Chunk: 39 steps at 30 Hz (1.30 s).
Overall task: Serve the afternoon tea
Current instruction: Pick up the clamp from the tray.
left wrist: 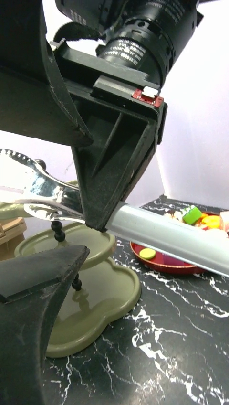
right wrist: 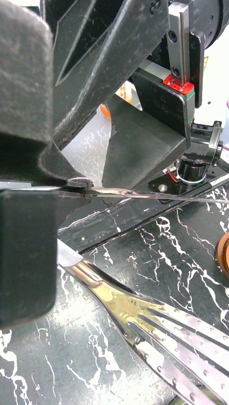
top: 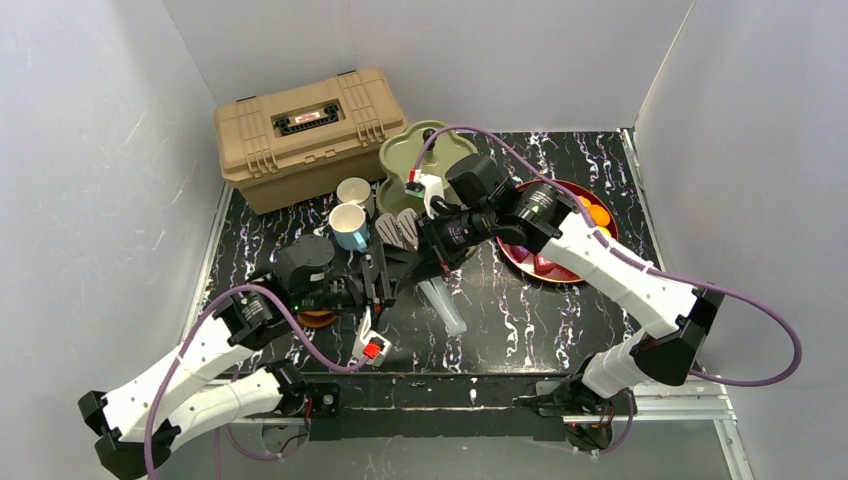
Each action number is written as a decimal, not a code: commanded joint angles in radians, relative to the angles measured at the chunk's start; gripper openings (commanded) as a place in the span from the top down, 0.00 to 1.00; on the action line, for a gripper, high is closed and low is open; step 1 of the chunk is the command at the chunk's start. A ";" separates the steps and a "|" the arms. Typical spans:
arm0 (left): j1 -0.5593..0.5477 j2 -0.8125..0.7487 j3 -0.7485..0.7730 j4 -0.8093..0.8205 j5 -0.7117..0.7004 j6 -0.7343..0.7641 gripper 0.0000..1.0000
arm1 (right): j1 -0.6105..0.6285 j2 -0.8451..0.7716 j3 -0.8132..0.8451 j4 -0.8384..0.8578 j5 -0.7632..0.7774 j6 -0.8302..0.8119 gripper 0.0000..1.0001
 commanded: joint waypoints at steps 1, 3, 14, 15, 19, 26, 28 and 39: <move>0.030 -0.047 -0.062 0.176 -0.180 -0.094 0.27 | 0.034 -0.033 0.048 -0.050 -0.139 -0.023 0.99; 0.029 -0.065 -0.065 0.196 -0.180 -0.129 0.26 | 0.034 -0.028 0.059 -0.059 -0.140 -0.024 0.99; 0.030 -0.092 -0.115 0.222 -0.219 -0.126 0.21 | 0.034 -0.035 0.072 -0.065 -0.140 -0.024 0.99; 0.030 -0.085 -0.113 0.212 -0.210 -0.116 0.20 | 0.034 -0.033 0.078 -0.065 -0.141 -0.023 0.99; 0.030 -0.062 -0.113 0.206 -0.185 -0.081 0.21 | 0.034 -0.021 0.104 -0.075 -0.145 -0.025 0.99; 0.030 -0.022 -0.106 0.205 -0.177 -0.040 0.23 | 0.034 -0.006 0.103 -0.081 -0.150 -0.034 0.99; 0.030 -0.014 -0.107 0.189 -0.179 -0.016 0.24 | 0.034 0.002 0.113 -0.086 -0.150 -0.039 0.99; -0.024 -0.034 -0.137 0.130 -0.143 0.042 0.45 | 0.034 0.072 0.195 -0.099 -0.098 -0.043 0.99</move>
